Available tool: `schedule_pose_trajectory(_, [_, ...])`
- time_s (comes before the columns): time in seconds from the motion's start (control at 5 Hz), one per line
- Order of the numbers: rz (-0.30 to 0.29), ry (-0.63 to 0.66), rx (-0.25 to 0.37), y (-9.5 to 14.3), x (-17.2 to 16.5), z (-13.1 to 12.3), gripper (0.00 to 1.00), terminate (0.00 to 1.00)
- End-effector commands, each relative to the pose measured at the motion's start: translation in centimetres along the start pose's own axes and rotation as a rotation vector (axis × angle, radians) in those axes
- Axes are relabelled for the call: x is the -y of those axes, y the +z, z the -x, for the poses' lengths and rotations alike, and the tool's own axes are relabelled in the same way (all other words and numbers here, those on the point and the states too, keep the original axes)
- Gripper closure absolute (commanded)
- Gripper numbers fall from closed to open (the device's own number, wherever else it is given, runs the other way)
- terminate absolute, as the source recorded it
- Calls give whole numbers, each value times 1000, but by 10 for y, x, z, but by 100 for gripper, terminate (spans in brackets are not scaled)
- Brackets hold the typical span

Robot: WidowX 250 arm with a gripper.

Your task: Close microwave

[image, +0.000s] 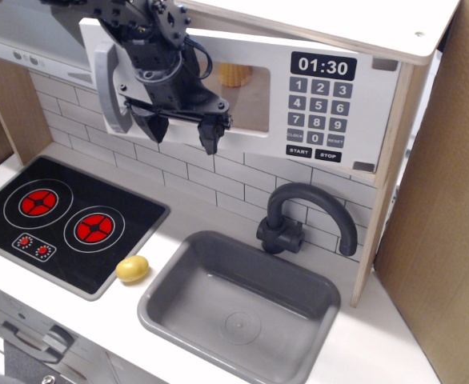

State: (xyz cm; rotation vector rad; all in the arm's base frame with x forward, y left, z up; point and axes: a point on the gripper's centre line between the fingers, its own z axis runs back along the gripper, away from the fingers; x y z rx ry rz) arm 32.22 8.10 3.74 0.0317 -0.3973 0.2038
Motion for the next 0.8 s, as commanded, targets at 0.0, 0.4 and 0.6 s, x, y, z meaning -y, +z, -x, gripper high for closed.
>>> schedule_pose_trajectory(0.0, [-8, 52, 48, 13, -8, -29, 0, 0])
schedule_pose_trajectory(0.4, [-16, 83, 44, 10, -9, -40, 0, 0])
schedule_pose_trajectory(0.6, [-15, 100, 41, 9, -10, -45, 0, 100])
